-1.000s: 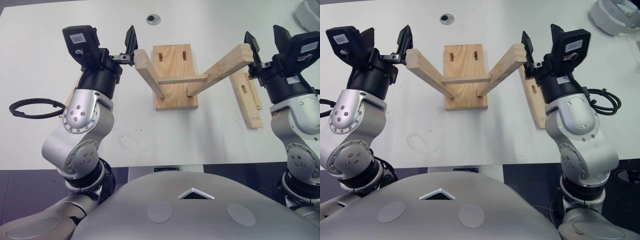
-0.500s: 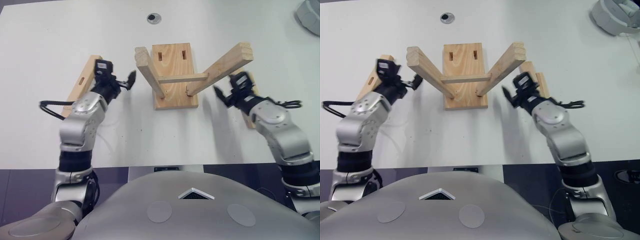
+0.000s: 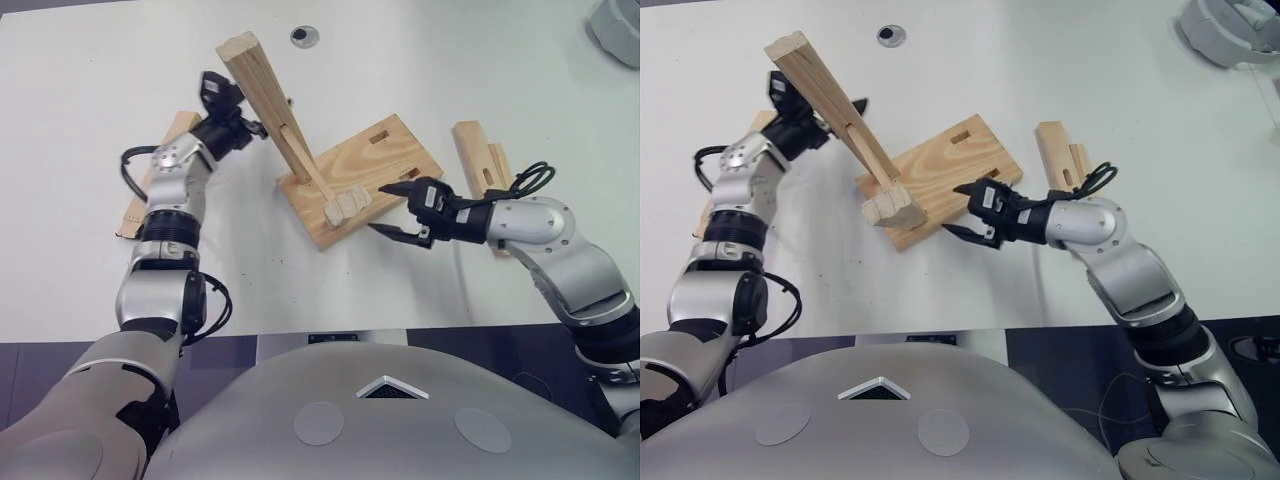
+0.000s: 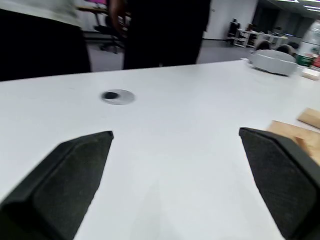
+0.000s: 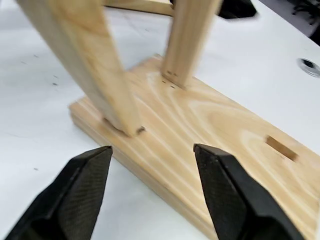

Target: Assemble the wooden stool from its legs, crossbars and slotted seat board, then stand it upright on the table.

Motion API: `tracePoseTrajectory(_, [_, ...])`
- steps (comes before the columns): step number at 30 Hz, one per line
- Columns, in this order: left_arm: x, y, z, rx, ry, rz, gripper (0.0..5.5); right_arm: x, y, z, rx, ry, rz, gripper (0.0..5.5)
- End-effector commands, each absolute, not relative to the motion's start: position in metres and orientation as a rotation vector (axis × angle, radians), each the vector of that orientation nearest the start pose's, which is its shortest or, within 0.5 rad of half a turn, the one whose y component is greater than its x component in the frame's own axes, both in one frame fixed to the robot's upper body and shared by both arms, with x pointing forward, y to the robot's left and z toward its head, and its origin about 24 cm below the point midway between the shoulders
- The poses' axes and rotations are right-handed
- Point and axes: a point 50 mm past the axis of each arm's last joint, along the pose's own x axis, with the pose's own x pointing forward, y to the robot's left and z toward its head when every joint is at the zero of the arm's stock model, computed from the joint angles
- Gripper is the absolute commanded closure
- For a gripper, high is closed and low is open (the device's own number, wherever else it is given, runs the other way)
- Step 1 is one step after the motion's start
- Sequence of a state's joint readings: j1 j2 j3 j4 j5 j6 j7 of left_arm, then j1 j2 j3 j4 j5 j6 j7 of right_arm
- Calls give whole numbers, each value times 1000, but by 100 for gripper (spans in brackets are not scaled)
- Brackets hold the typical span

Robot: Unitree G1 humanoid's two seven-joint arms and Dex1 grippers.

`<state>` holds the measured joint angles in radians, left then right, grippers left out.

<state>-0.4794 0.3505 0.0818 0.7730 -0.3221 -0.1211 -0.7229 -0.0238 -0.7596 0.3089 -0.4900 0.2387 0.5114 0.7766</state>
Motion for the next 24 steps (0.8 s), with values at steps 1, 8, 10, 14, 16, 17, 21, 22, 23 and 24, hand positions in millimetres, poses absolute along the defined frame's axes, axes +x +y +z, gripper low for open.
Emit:
tracePoseTrajectory(1, [249,269,31,144,227,-374,85,226,-216,82,-588,430,864,245])
tracePoseTrajectory(8, [184,203,31,232,476,-656,85,291,-233,53,-611,369,599,245])
tracePoseTrajectory(10, [189,196,24,294,527,-663,85,298,-234,33,-696,448,630,245])
tracePoseTrajectory(14, [200,179,16,319,561,-672,85,302,-222,18,-733,478,807,245])
tracePoseTrajectory(16, [213,176,15,335,537,-657,85,298,-222,27,-695,432,897,245])
tracePoseTrajectory(17, [222,175,16,342,507,-645,85,294,-225,33,-678,411,924,245])
tracePoseTrajectory(21, [275,170,28,274,316,-567,85,270,-222,57,-622,367,1062,245])
tracePoseTrajectory(22, [287,169,30,270,285,-554,85,262,-218,60,-601,367,1096,245])
tracePoseTrajectory(23, [301,168,32,237,255,-545,85,252,-212,62,-575,370,1137,245])
tracePoseTrajectory(24, [311,167,34,213,229,-539,85,242,-206,62,-556,378,1174,245])
